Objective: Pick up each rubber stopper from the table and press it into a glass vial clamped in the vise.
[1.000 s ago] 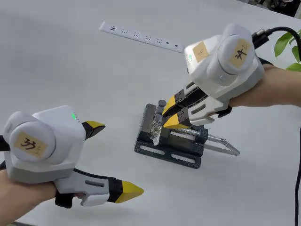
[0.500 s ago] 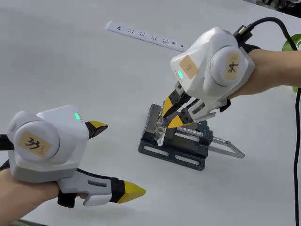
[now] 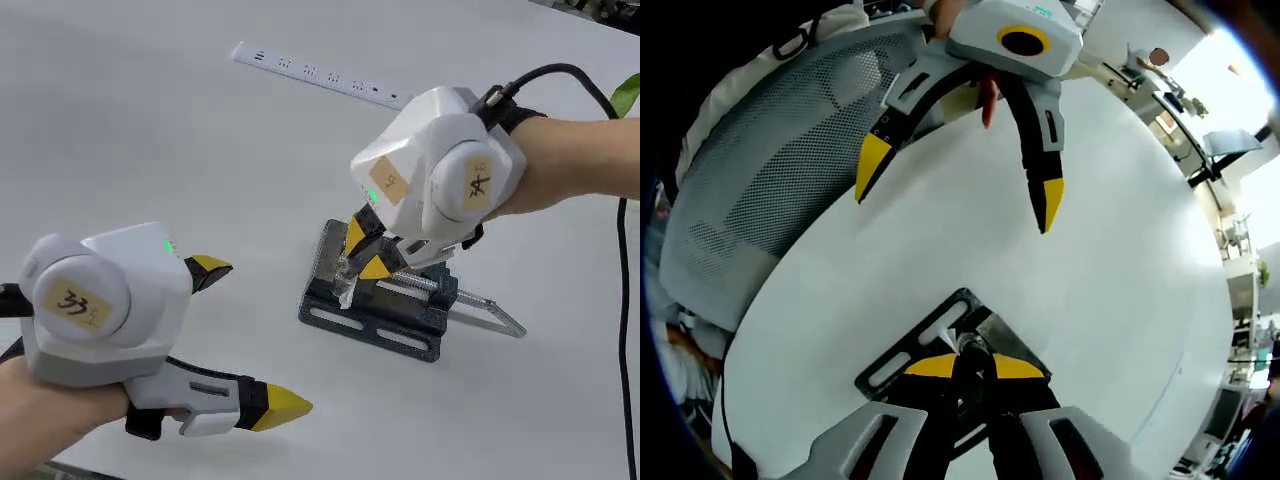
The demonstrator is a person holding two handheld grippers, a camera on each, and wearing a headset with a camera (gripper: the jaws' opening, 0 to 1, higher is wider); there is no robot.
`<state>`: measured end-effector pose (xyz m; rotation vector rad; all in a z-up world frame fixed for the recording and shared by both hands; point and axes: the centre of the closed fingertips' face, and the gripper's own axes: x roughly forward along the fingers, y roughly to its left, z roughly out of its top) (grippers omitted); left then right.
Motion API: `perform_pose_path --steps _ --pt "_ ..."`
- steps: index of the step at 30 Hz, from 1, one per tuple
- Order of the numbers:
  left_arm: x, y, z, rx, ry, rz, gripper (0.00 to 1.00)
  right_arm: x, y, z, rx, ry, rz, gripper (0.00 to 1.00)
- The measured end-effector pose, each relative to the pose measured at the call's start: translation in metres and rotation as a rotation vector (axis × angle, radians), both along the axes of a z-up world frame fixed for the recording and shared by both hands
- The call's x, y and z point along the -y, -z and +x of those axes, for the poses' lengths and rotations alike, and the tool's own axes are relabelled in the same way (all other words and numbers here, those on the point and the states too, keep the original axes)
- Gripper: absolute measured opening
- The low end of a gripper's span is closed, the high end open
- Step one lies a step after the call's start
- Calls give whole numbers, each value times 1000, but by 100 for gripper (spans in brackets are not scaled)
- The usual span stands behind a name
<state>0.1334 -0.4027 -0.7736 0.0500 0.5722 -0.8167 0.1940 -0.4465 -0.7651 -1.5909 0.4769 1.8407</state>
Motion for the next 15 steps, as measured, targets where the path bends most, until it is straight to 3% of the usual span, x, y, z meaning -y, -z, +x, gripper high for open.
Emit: perform_pose_path --steps 15 --pt "0 0 0 -4 -4 -2 93 -1 5 3 8 -12 -16 6"
